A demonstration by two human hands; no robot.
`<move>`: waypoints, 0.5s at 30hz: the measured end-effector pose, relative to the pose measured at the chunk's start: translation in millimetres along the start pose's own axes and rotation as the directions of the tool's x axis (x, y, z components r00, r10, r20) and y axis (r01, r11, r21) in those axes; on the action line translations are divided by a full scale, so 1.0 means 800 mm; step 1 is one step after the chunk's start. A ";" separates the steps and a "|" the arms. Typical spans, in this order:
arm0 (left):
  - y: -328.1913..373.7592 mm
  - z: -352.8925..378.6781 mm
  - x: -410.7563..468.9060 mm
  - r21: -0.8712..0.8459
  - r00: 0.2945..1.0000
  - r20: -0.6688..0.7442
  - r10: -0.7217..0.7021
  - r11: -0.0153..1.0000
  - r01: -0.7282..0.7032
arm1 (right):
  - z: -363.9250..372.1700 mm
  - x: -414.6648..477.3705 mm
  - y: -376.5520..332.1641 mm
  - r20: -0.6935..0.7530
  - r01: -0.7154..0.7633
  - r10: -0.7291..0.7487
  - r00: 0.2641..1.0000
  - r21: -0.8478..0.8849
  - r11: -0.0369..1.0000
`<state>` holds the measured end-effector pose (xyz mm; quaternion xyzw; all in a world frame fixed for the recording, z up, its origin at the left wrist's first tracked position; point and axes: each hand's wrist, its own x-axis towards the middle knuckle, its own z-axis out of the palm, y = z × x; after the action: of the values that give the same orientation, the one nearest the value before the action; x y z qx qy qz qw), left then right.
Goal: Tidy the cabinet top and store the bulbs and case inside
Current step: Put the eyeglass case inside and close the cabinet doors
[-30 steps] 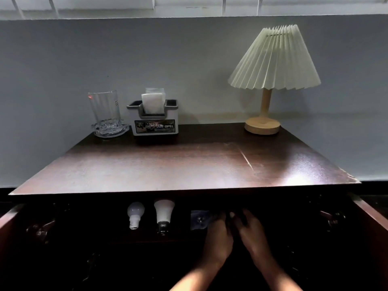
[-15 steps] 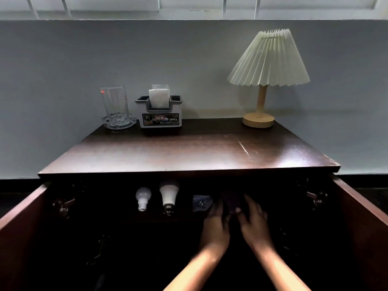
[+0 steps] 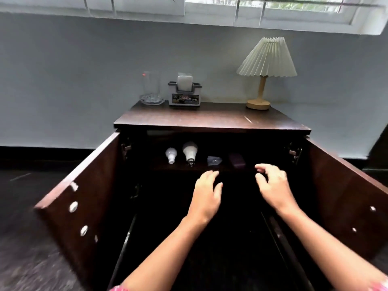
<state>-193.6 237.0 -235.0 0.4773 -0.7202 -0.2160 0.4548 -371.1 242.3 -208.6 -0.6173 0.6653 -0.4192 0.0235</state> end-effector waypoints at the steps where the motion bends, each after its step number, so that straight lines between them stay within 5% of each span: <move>1: 0.003 -0.015 -0.012 0.014 1.000 -0.020 0.008 1.000 -0.008 | -0.013 -0.005 -0.005 0.004 0.000 0.000 1.000 -0.019 1.000; 9: 0.026 -0.138 -0.032 0.441 0.971 -0.096 0.220 0.884 -0.157 | -0.106 -0.010 -0.013 -0.009 -0.012 0.009 1.000 -0.352 0.936; 15: 0.042 -0.183 -0.023 0.829 0.984 -0.179 0.020 0.541 0.140 | -0.166 -0.014 0.011 0.097 -0.027 0.134 0.986 -0.705 0.709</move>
<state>-81.3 286.4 -146.3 0.6774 -0.6779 0.1797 0.2220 -448.5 320.7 -133.4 -0.5784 0.7974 -0.0894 -0.1471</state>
